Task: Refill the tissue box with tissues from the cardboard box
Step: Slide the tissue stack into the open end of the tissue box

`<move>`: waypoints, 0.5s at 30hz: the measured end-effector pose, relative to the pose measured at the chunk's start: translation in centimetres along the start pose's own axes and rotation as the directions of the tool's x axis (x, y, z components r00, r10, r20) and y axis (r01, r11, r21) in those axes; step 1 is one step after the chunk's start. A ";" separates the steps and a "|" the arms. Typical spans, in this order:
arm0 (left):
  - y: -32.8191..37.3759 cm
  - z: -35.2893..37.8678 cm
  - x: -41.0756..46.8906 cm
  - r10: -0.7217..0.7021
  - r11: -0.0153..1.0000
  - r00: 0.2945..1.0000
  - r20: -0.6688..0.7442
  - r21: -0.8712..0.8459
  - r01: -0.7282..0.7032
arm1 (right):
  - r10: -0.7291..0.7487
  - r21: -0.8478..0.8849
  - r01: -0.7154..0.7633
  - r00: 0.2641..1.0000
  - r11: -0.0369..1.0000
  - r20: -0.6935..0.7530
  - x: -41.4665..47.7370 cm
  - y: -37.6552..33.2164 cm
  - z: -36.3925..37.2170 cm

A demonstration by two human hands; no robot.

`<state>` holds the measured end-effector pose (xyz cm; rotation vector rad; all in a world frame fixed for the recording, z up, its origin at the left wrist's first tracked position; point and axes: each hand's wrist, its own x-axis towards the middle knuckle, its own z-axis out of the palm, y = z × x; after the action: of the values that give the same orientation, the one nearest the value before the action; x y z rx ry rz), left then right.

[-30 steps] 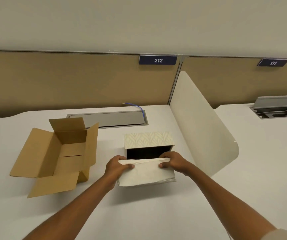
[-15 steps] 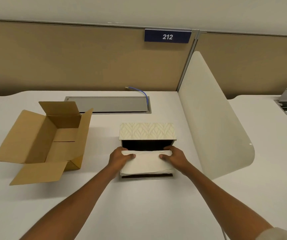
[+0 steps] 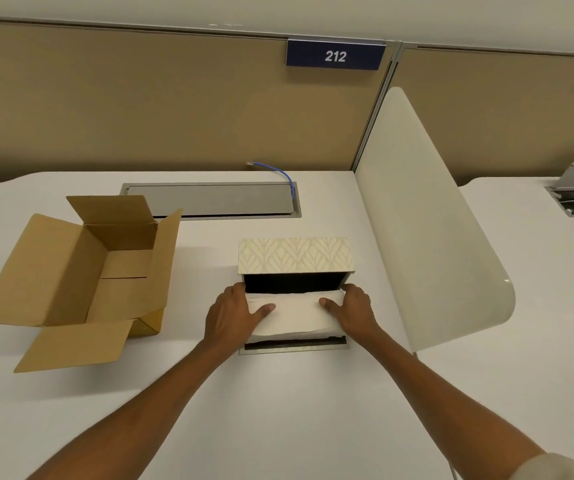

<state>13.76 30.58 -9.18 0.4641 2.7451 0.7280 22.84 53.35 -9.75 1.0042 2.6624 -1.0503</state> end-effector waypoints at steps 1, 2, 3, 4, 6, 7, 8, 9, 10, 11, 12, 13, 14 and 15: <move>-0.4 0.0 -0.4 0.132 0.983 0.990 -0.043 0.136 -0.126 | -0.019 -0.077 0.016 0.999 0.997 -0.043 -0.5 0.0 0.0; -0.7 0.1 -0.8 0.283 0.929 0.958 -0.053 0.262 -0.260 | -0.065 -0.163 0.049 0.993 0.985 -0.097 -1.0 0.0 0.1; -0.9 0.1 -1.1 0.419 0.854 0.907 -0.043 0.357 -0.378 | -0.152 -0.251 0.111 0.977 0.962 -0.151 -1.6 0.0 0.1; -0.9 0.2 -1.2 0.511 0.783 0.860 -0.009 0.417 -0.461 | -0.260 -0.334 0.192 0.950 0.923 -0.174 -2.2 0.0 0.1; -0.5 0.5 -1.0 0.572 0.702 0.816 0.083 0.465 -0.539 | -0.447 -0.462 0.359 0.890 0.811 -0.093 -2.8 -0.1 0.2; -0.2 0.7 -0.7 0.563 0.685 0.815 0.136 0.476 -0.552 | -0.501 -0.510 0.431 0.865 0.744 0.000 -2.9 -0.1 0.2; 0.3 0.8 -0.4 0.547 0.668 0.816 0.188 0.490 -0.561 | -0.532 -0.550 0.496 0.840 0.672 0.107 -2.9 -0.2 0.3; 0.7 0.9 0.0 0.529 0.651 0.815 0.237 0.503 -0.568 | -0.547 -0.588 0.550 0.811 0.593 0.206 -2.7 -0.3 0.3; 1.1 1.0 0.2 0.504 0.640 0.816 0.283 0.512 -0.573 | -0.549 -0.626 0.588 0.785 0.511 0.289 -2.4 -0.3 0.5; 1.5 1.1 0.5 0.480 0.630 0.817 0.319 0.523 -0.574 | -0.529 -0.661 0.607 0.771 0.442 0.354 -2.2 -0.5 0.6; 1.8 1.2 0.8 0.461 0.618 0.818 0.344 0.537 -0.574 | -0.507 -0.686 0.615 0.764 0.388 0.399 -1.8 -0.7 0.7; 2.1 1.3 1.2 0.441 0.606 0.820 0.366 0.552 -0.573 | -0.489 -0.702 0.622 0.758 0.346 0.431 -1.5 -0.9 0.7; 2.3 1.3 1.5 0.419 0.598 0.822 0.386 0.563 -0.570 | -0.476 -0.713 0.627 0.754 0.314 0.453 -1.1 -1.1 0.8; 2.5 1.4 1.7 0.396 0.594 0.824 0.406 0.572 -0.567 | -0.466 -0.721 0.631 0.749 0.285 0.471 -0.9 -1.3 0.8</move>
<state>13.21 33.83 -9.34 1.4039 2.5605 -0.2989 22.63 51.64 -9.37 -0.2677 2.7916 0.3038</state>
